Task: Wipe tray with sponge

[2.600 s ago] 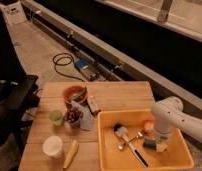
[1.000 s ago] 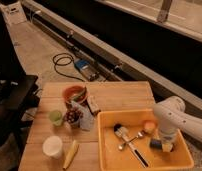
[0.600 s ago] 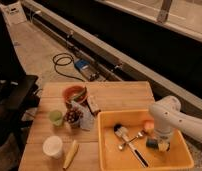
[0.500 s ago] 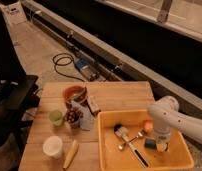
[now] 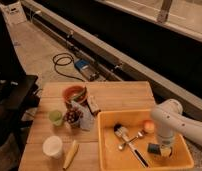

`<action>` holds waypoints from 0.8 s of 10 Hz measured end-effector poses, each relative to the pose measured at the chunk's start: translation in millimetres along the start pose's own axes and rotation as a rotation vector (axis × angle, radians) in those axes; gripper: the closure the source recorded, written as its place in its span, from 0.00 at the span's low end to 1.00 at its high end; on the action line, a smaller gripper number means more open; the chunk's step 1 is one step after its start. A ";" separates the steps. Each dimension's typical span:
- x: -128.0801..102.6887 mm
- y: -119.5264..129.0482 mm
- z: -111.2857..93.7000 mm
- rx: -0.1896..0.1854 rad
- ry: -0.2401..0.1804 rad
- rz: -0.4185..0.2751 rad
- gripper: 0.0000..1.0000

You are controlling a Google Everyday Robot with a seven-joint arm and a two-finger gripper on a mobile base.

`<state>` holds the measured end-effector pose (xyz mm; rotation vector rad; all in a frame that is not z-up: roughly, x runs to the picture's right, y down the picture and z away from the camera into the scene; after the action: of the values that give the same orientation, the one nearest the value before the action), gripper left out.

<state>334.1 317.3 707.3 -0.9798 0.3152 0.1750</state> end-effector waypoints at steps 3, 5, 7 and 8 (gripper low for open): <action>7.5 -19.8 -0.5 0.031 0.017 0.025 1.00; -10.5 -18.1 -3.9 0.041 0.001 0.001 1.00; -25.4 -4.8 -5.3 0.035 -0.014 -0.035 1.00; -27.2 5.5 -5.1 0.029 -0.017 -0.054 1.00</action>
<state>306.0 315.9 709.5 -0.9565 0.2749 0.1291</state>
